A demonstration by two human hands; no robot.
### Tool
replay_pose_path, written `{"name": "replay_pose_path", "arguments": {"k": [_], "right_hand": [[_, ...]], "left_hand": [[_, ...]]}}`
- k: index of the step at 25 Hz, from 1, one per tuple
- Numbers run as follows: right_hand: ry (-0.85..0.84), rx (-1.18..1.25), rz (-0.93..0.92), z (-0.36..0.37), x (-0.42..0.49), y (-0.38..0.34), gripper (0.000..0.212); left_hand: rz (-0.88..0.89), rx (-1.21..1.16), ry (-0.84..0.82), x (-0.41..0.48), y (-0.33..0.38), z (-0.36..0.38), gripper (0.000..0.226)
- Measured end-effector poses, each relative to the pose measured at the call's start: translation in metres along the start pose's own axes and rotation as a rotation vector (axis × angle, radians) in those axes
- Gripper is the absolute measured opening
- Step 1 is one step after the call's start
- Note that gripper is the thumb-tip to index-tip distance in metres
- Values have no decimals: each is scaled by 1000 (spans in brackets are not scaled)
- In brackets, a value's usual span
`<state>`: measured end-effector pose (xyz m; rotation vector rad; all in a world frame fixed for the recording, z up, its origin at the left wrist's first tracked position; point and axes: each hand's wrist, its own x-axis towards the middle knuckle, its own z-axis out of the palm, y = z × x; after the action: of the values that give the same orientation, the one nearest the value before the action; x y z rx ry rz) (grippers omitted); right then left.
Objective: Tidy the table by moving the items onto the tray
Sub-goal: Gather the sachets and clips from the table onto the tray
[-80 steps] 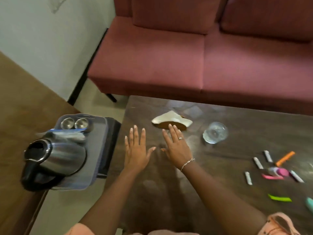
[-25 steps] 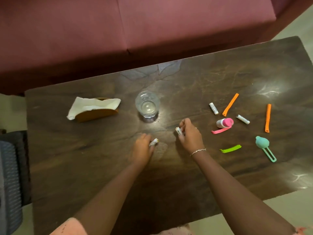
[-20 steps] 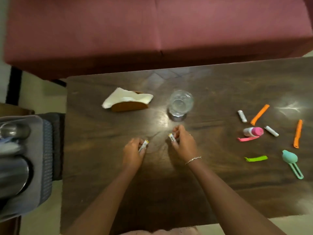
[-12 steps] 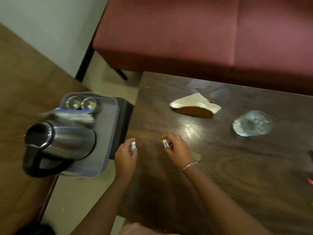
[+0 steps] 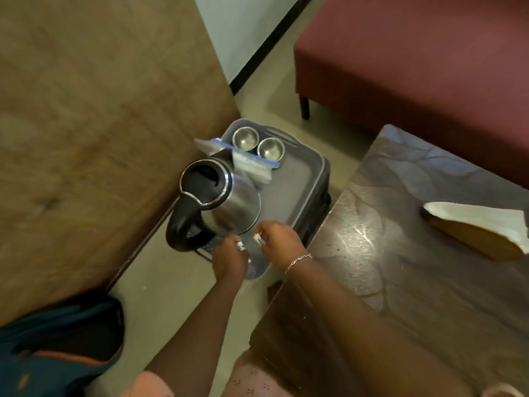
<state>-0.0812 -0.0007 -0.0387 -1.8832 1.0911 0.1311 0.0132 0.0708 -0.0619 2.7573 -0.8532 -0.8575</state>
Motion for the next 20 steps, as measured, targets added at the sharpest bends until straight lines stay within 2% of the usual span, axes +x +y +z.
{"name": "replay_pose_path", "arguments": {"k": [4, 10, 20], "right_hand": [[-137, -191, 57, 28, 35, 6, 24], [-220, -327, 41, 62, 66, 14, 24], [-238, -378, 6, 56, 72, 22, 23]], "left_hand": [[-24, 125, -119, 22, -6, 17, 24], [-33, 232, -147, 39, -16, 29, 22], [-76, 148, -222, 39, -11, 28, 19]]}}
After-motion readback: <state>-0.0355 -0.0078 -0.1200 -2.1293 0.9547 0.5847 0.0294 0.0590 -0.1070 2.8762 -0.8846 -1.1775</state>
